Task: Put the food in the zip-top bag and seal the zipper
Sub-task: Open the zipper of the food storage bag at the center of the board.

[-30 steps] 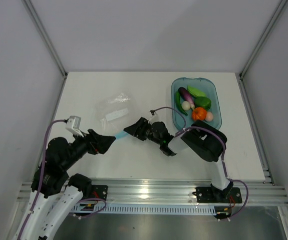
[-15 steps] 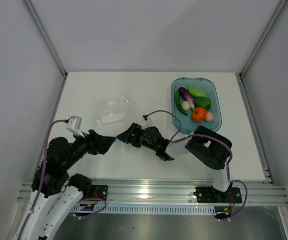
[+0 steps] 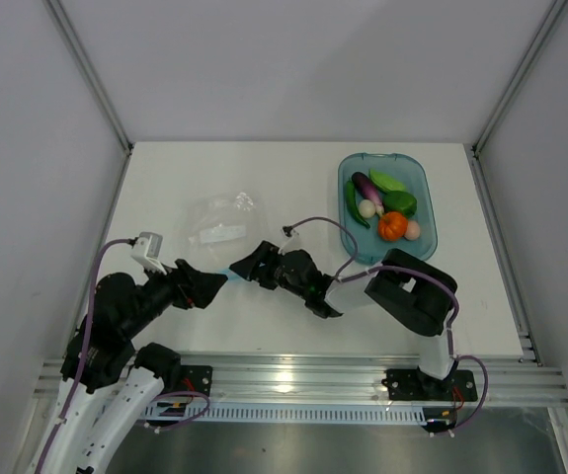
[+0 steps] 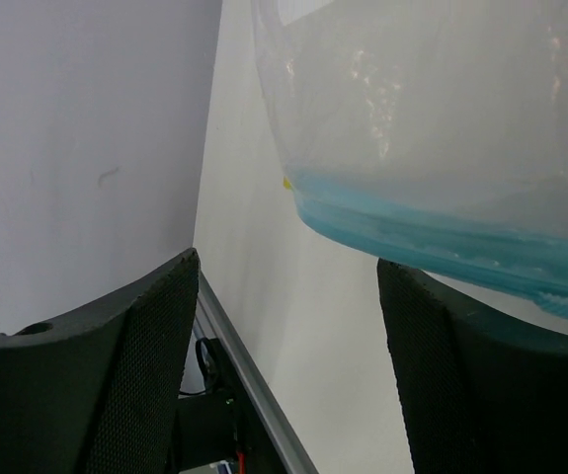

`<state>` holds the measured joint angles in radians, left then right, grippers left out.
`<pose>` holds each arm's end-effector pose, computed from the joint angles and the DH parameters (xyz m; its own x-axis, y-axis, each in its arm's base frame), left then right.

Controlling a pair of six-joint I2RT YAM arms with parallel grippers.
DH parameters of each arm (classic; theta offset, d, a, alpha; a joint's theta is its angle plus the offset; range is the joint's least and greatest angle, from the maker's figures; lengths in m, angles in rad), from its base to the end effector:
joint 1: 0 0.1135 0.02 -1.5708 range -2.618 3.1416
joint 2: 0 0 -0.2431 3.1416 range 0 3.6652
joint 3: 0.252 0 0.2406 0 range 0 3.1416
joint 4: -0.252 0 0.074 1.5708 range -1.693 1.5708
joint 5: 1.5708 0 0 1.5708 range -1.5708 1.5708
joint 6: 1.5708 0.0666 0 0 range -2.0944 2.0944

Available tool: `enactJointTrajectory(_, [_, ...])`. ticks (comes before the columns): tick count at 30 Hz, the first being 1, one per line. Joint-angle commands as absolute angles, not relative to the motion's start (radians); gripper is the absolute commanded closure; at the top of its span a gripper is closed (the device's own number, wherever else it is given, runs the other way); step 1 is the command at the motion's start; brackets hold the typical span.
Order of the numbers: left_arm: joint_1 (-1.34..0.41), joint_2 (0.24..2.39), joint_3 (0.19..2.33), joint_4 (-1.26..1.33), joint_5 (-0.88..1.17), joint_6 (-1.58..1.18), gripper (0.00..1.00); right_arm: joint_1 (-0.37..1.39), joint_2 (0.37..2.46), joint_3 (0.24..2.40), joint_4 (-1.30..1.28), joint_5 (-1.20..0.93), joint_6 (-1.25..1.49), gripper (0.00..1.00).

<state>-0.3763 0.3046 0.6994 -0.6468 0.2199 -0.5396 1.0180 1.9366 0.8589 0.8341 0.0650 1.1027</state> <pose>0.1013 -0.0557 0.2967 -0.4841 -0.3478 -0.8029 0.3571 0.7592 -0.5442 0.2171 0.3436 0.1298 -0.7855 0.4229 -0.4518 -0.2552 0.4438 0.8590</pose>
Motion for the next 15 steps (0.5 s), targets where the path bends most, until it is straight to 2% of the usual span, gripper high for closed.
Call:
enactJointTrajectory(1, [-0.368, 0.302, 0.732, -0.652, 0.227, -0.511, 0.11, 1.011, 1.983, 0.914, 0.923, 0.135, 1.101, 0.27])
enactJointTrajectory(14, [-0.368, 0.305, 0.721, -0.650, 0.239, -0.480, 0.12, 1.003, 2.118, 0.991, 1.045, 0.305, 1.121, 0.47])
enactJointTrajectory(15, [-0.368, 0.308, 0.727, -0.649, 0.241, -0.479, 0.12, 1.002, 2.128, 0.991, 1.055, 0.323, 1.121, 0.54])
